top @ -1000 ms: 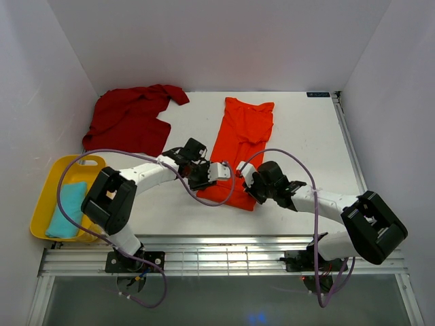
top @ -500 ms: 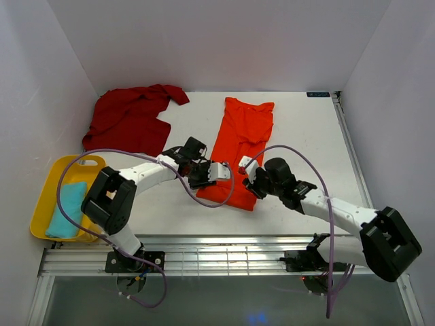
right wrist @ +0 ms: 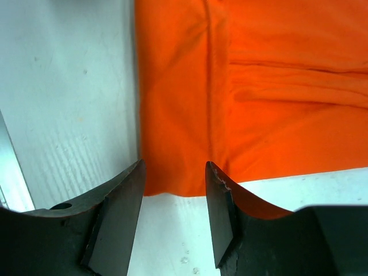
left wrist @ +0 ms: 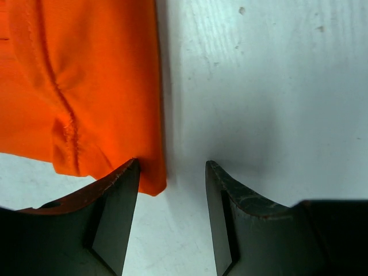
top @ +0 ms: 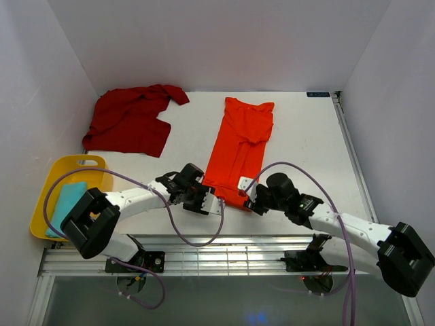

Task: Roll the t-shirts
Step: Roll the T-shirt to the center of the board.

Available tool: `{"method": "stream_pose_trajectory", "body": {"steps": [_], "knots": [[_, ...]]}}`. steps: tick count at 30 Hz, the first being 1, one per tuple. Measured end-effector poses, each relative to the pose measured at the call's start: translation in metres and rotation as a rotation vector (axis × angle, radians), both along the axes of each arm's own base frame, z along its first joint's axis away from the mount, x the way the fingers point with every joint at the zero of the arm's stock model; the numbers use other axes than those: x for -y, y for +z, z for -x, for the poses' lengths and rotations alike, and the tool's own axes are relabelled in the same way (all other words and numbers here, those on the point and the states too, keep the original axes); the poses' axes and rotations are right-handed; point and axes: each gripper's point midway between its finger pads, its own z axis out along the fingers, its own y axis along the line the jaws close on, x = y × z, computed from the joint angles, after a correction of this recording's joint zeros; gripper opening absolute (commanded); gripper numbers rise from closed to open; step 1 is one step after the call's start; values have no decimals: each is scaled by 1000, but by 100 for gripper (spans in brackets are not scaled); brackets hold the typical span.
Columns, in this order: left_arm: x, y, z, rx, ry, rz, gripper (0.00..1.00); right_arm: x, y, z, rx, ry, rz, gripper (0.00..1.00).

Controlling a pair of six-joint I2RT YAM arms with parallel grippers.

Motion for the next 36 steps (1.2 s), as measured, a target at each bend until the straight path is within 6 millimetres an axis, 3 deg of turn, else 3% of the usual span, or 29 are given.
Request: {"method": "stream_pose_trajectory", "body": {"steps": [9, 19, 22, 23, 24, 26, 31, 36], "knots": [[3, 1, -22, 71, 35, -15, 54, 15, -53, 14, -121, 3, 178, 51], [2, 1, -28, 94, 56, -11, 51, 16, -57, 7, -113, -27, 200, 47], [4, 0, -32, 102, 65, -7, 38, 14, -57, 5, -110, -34, 193, 38], [4, 0, -32, 103, 68, -8, 26, 14, -57, 4, -111, -35, 192, 32], [4, -1, -32, 102, 71, -9, 19, 13, -57, 4, -112, -36, 191, 18], [3, -2, -33, 103, 75, -13, 3, 13, -59, 5, -115, -31, 193, 8], [0, -3, -29, 76, 80, -29, 0, 11, -58, 8, -139, -5, 212, 8], [0, 6, -11, -30, 67, -41, 0, 12, -52, 27, -207, 79, 236, 8]]}}
